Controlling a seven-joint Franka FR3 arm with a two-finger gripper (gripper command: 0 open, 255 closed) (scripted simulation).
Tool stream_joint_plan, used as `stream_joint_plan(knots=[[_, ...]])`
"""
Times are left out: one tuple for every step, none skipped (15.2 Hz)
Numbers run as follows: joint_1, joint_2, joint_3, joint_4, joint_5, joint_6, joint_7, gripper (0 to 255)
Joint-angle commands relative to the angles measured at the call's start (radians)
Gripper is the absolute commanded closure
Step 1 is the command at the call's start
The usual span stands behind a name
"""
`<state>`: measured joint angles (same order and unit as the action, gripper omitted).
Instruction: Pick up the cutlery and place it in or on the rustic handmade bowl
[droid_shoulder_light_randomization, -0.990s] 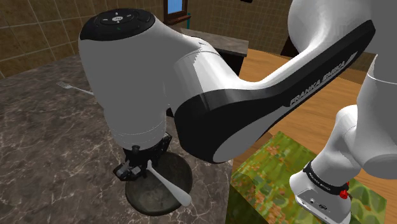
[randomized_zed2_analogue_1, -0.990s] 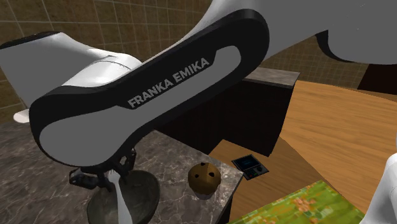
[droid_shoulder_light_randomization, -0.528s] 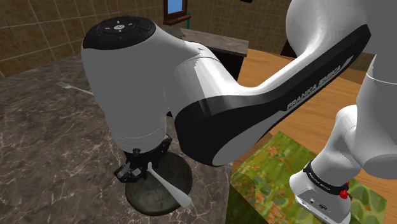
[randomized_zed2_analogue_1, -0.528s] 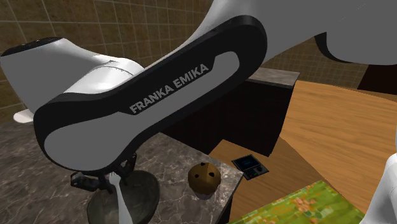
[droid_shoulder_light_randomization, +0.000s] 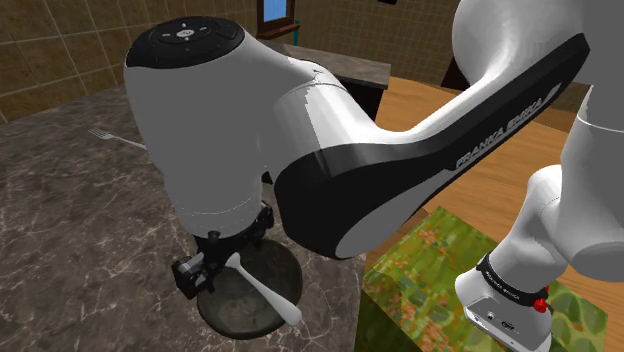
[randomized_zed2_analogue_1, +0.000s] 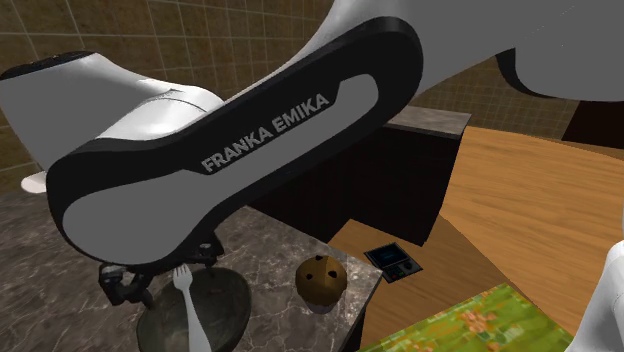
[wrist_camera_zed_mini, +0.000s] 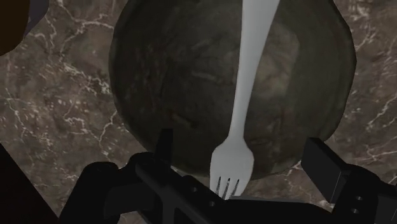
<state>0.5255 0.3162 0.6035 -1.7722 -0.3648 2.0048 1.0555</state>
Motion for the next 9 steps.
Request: stream_joint_plan(knots=[[0.001, -0.017, 0.007, 0.031, 0.016, -0.044, -0.011, 0], [0.002, -0.027, 0.012, 0.053, 0.024, -0.073, -0.017, 0], [0.004, -0.033, 0.015, 0.071, 0.031, -0.096, -0.021, 0], [0.004, -0.033, 0.015, 0.071, 0.031, -0.096, -0.021, 0], [0.004, -0.033, 0.015, 0.071, 0.031, -0.096, -0.021, 0], [0.004, -0.033, 0.015, 0.071, 0.031, -0.096, -0.021, 0], [0.004, -0.033, 0.015, 0.071, 0.031, -0.096, -0.021, 0], [0.004, -0.033, 0.015, 0.071, 0.031, -0.096, -0.021, 0], [0.004, -0.033, 0.015, 0.071, 0.031, -0.096, -0.021, 0]])
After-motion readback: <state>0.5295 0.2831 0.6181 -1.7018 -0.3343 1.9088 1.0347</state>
